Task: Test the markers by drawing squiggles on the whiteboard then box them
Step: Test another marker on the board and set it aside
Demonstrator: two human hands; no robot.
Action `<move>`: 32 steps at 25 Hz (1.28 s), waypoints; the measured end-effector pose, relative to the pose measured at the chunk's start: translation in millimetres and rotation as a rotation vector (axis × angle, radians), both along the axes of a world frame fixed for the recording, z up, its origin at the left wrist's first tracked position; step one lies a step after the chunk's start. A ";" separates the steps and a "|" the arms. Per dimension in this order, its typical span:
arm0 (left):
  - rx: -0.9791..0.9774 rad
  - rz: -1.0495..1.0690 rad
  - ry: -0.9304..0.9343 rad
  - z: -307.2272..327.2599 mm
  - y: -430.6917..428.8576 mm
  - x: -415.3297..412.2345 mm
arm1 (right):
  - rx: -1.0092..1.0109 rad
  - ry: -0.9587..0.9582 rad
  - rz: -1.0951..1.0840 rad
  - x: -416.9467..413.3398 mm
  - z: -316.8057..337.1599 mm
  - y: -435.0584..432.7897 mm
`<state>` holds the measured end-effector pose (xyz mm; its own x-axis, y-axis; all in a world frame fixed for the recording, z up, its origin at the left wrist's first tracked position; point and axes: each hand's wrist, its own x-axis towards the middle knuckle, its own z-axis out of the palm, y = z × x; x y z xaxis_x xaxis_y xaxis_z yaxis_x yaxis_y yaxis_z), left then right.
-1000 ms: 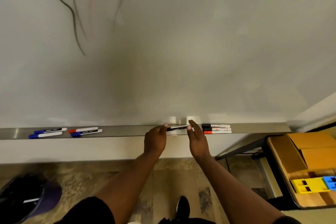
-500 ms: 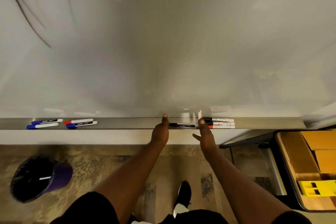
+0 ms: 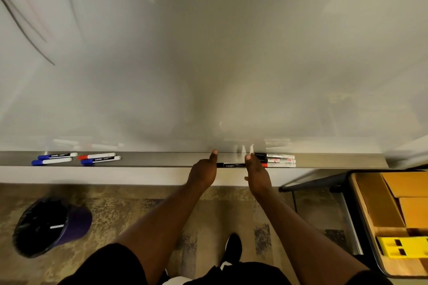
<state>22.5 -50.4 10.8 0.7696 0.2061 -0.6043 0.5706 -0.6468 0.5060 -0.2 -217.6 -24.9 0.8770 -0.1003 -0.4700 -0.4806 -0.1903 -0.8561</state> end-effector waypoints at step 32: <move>0.385 -0.528 -0.266 10.4 155.3 -42.0 | -0.573 -0.412 0.512 -11.1 7.4 127.7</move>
